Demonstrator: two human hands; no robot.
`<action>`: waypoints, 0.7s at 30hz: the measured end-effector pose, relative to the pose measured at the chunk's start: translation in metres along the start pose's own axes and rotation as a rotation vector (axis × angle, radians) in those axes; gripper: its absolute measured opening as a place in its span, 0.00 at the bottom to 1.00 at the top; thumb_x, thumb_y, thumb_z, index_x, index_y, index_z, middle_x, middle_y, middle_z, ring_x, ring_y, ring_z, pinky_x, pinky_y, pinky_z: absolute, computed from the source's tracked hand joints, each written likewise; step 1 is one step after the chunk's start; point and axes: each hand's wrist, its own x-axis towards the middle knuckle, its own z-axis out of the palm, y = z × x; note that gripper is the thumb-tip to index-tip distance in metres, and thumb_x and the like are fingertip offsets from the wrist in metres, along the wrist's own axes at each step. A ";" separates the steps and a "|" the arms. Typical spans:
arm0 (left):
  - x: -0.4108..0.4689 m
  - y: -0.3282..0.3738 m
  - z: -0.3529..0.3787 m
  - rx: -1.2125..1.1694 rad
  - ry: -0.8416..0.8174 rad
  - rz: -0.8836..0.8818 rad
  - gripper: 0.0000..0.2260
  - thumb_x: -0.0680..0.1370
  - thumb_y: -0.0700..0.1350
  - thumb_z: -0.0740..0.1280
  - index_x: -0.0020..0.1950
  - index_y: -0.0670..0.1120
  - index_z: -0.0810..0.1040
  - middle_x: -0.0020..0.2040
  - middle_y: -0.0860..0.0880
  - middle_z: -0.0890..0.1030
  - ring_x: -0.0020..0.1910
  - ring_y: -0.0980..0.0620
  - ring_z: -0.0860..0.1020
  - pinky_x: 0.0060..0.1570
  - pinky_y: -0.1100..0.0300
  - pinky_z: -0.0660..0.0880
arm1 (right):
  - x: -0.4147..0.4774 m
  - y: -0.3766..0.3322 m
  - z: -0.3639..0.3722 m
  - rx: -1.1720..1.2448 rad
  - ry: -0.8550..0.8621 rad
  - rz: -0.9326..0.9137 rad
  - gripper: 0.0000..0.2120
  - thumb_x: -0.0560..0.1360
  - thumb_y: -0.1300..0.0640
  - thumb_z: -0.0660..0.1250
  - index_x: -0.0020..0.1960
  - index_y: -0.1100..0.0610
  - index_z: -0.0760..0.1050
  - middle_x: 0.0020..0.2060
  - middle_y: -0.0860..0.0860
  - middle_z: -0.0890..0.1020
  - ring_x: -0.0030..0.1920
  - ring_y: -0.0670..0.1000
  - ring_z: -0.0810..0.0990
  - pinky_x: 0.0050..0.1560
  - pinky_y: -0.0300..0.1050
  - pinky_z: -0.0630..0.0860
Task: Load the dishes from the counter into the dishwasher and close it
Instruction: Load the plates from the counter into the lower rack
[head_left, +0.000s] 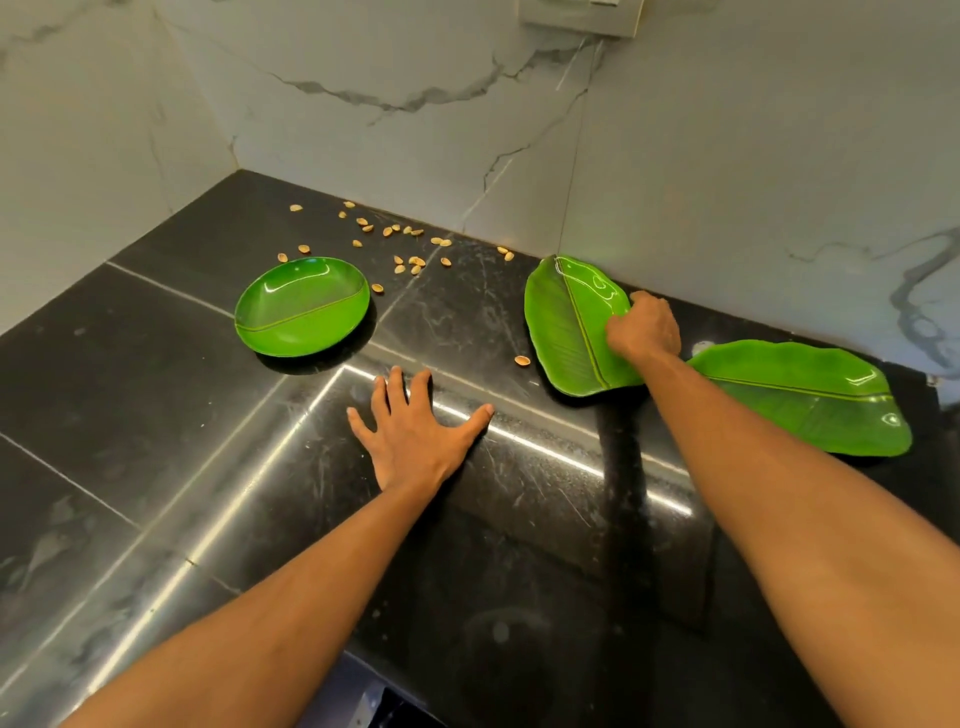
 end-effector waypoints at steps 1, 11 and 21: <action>0.000 0.000 0.001 0.001 0.001 -0.006 0.44 0.66 0.81 0.52 0.74 0.58 0.62 0.80 0.50 0.56 0.79 0.48 0.49 0.74 0.34 0.44 | 0.000 -0.001 -0.001 0.054 -0.009 0.006 0.17 0.75 0.59 0.63 0.63 0.57 0.78 0.64 0.60 0.77 0.64 0.63 0.76 0.61 0.54 0.74; -0.003 -0.002 0.005 -0.014 -0.006 0.015 0.45 0.65 0.80 0.54 0.74 0.55 0.62 0.79 0.48 0.57 0.79 0.46 0.50 0.73 0.32 0.44 | -0.080 0.008 -0.038 0.367 0.094 -0.087 0.13 0.78 0.59 0.61 0.60 0.54 0.78 0.58 0.54 0.82 0.59 0.59 0.79 0.59 0.52 0.75; -0.026 -0.014 -0.002 -0.352 0.069 0.201 0.31 0.72 0.69 0.63 0.64 0.49 0.75 0.60 0.45 0.79 0.61 0.43 0.76 0.66 0.43 0.67 | -0.261 0.120 -0.076 0.566 0.165 -0.020 0.09 0.78 0.60 0.62 0.55 0.52 0.77 0.48 0.50 0.83 0.49 0.55 0.81 0.54 0.55 0.77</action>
